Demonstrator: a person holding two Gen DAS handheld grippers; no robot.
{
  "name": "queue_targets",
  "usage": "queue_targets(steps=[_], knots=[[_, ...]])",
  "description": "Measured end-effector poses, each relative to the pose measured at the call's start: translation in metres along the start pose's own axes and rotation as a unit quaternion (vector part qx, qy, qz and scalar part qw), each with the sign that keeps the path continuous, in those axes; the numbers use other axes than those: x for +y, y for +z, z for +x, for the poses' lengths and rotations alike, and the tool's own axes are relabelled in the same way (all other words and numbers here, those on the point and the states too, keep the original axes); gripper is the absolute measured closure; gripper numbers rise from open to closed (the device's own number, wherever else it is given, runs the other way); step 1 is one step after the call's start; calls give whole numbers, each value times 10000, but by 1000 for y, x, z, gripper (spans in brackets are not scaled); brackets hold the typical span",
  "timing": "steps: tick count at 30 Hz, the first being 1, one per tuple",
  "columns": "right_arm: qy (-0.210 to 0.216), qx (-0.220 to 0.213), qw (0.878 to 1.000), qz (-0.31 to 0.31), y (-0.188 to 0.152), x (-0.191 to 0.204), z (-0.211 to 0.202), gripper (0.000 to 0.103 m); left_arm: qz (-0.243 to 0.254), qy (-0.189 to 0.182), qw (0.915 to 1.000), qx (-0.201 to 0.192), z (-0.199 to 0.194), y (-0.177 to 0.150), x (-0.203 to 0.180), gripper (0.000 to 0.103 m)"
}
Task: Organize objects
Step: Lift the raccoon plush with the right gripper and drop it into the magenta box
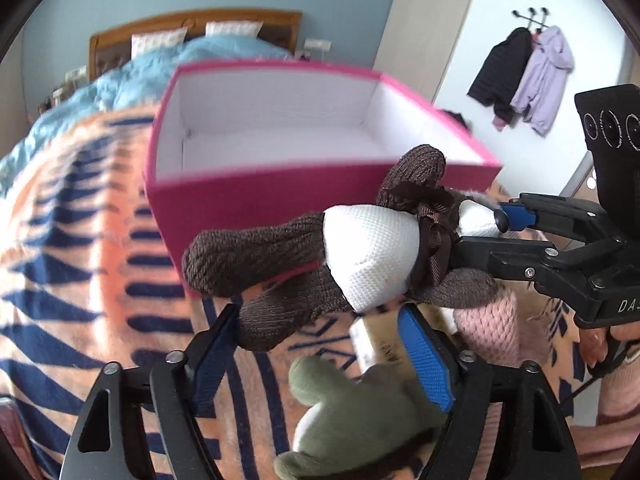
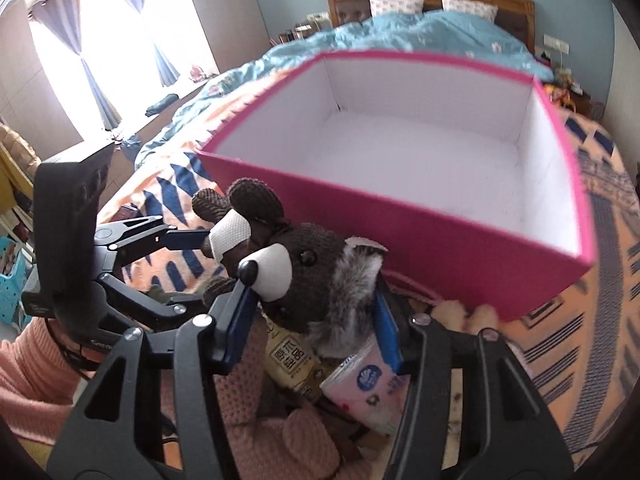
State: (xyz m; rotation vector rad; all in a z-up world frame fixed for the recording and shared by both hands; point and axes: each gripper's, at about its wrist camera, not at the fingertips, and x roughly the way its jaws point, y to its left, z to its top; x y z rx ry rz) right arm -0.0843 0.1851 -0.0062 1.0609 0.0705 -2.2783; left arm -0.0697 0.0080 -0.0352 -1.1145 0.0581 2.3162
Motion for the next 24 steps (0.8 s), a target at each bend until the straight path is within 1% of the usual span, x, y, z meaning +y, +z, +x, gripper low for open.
queue_targets(steps=[2,4,7,9,11,13,15,17,20,24], knots=[[2,-143,9998,-138,6,4,-13,47,18,-44,9999,-125,-12,10,-3,36],[-3,-323,9991,-282,14,9,-26,47,37,-69,9997,-227,-21,19,-5,39],[-50,-546,9974,-476,29,12,-38,47,104,17,9993,-367,-32,35,-7,44],[-98,-677,9960,-568,40,12,-43,47,109,28,9990,-435,-38,47,-7,44],[-52,-757,9954,-586,50,11,-45,47,183,195,9983,-524,-41,58,-8,44],[-40,-862,9943,-633,61,9,-46,47,222,264,9979,-542,-41,69,-8,44],[131,-876,9946,-533,71,1,-43,47,248,417,9973,-554,-39,78,-7,44],[168,-892,9945,-518,80,-1,-38,47,277,531,9969,-506,-33,87,-4,44],[137,-797,9954,-516,88,-8,-25,47,198,579,9975,-339,-17,95,8,44],[150,-553,9974,-428,91,-19,-1,47,15,624,9980,-40,9,98,22,44]])
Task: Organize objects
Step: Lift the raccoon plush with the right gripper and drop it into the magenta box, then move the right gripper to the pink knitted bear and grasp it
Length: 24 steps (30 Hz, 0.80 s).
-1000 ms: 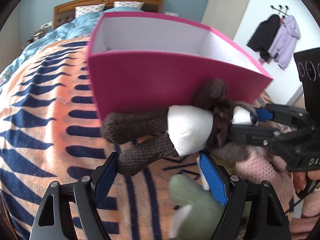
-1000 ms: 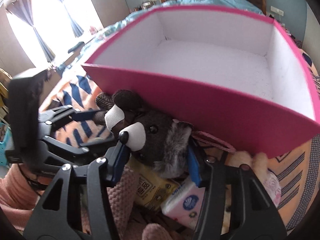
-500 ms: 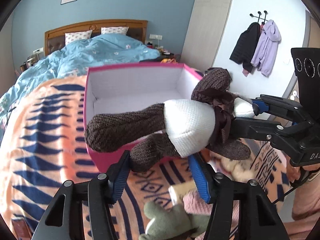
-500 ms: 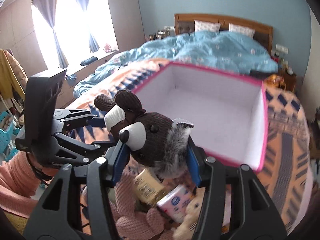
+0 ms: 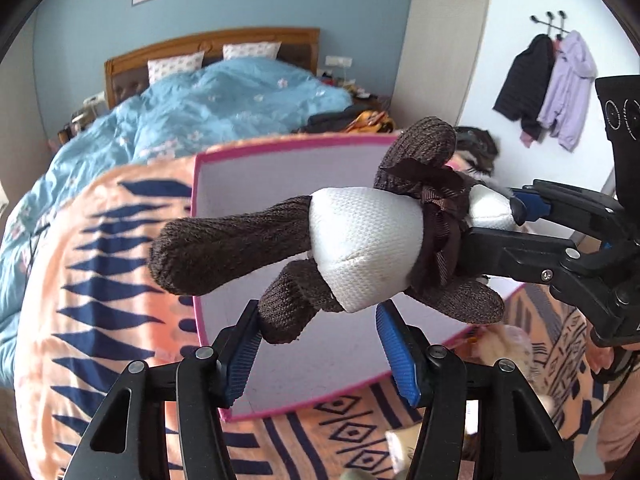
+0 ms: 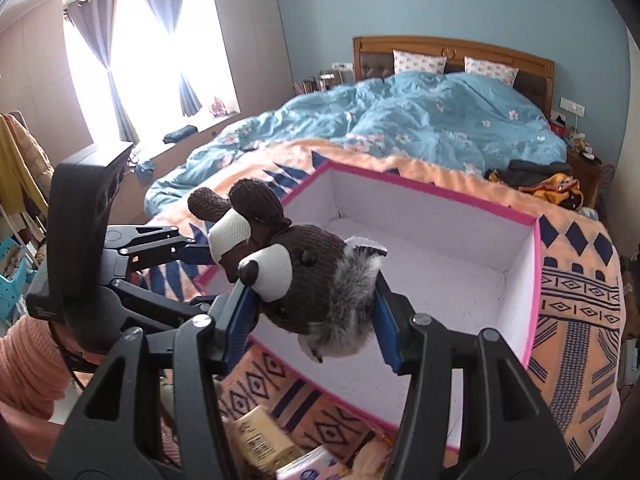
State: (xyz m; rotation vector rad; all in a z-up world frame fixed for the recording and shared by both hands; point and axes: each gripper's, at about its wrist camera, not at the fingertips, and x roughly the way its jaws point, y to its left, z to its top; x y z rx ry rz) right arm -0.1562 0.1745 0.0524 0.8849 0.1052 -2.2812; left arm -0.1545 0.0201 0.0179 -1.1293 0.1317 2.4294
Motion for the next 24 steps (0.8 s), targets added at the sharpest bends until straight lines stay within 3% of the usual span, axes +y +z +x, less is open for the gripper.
queue_targets(steps=[7,15,24], knots=[[98,366,9991,166,-12,-16,34,46,151,179,9994,235,19,-8,-1,45],[102,926,9954,229,-26,-26,71,43,209,75,9993,313,14,-14,-5,46],[-17,677,9968,430,-36,-35,56,41,204,80,9995,218,2,-25,-9,46]])
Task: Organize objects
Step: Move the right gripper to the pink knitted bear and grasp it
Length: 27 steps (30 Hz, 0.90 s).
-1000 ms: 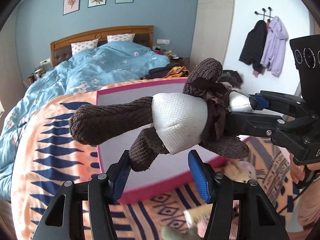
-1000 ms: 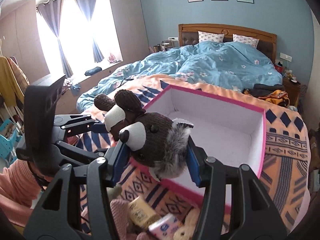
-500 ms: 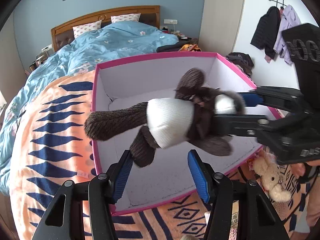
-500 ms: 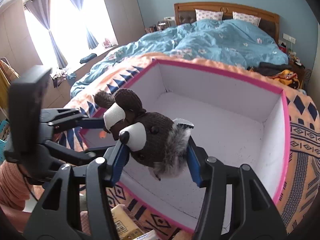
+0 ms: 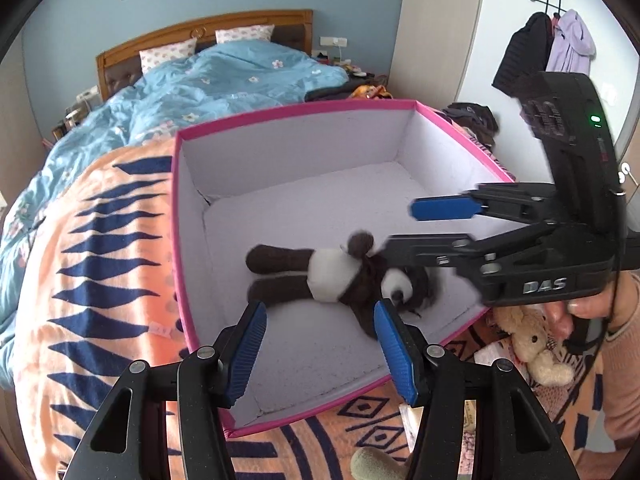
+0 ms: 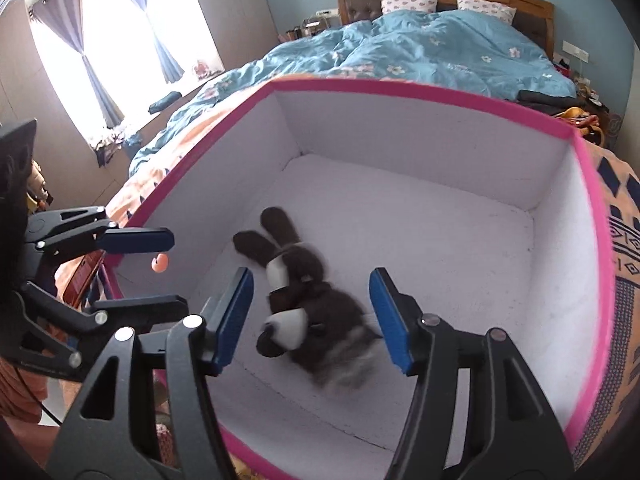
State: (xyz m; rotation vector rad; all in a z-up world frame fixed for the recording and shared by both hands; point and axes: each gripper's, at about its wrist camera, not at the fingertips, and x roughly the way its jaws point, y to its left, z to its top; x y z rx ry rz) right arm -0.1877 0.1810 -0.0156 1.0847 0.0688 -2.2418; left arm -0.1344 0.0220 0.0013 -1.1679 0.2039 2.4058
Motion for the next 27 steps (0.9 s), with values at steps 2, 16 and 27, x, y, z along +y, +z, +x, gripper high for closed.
queue_targets(steps=[2,16,27], knots=[[47,-154,9998,75,-3,-2,-13,41,5,25,9999,-155,-5,-4,-1,44],[423,-1319,9903,136,-85,23,-131,27,286,-788,9889,-1226,-82,-51,-37,23],[-50,-584,9960,668,-193,19,-126,27,979,-931,9881,-732,-71,-107,-91,23]])
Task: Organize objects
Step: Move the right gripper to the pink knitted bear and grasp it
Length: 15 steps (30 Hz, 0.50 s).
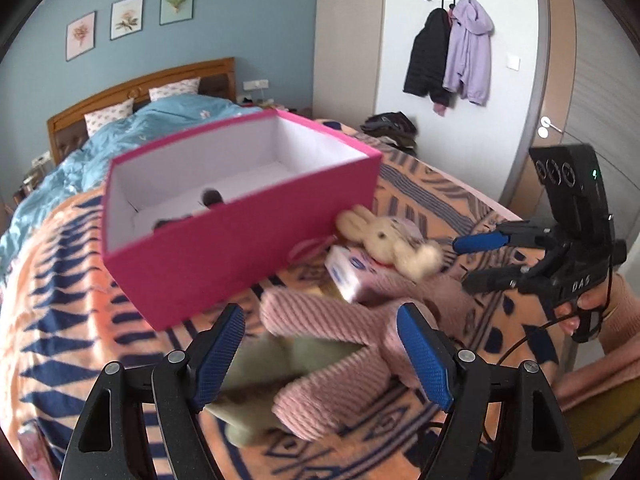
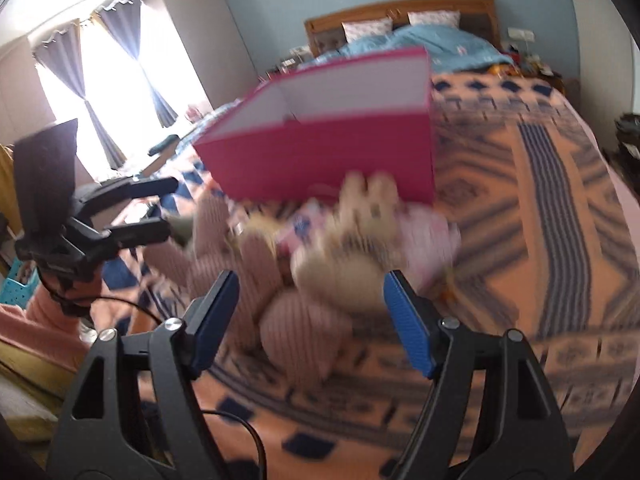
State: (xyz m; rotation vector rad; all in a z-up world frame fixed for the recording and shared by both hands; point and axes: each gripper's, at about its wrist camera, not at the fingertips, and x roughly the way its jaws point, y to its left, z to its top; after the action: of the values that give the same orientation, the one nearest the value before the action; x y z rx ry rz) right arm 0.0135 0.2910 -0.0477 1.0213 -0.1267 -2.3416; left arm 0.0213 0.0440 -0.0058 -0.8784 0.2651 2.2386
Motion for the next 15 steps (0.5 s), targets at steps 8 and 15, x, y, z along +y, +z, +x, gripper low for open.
queue_targets(steps=[8,15], knots=[[300,117,9986,421,-21,-4,22,27,-165,33,9998,132,3,-17,-2,23],[230,108,9981,561,-22,-1,30,50,-261,-43,9993,255,4,-30,-5,23]])
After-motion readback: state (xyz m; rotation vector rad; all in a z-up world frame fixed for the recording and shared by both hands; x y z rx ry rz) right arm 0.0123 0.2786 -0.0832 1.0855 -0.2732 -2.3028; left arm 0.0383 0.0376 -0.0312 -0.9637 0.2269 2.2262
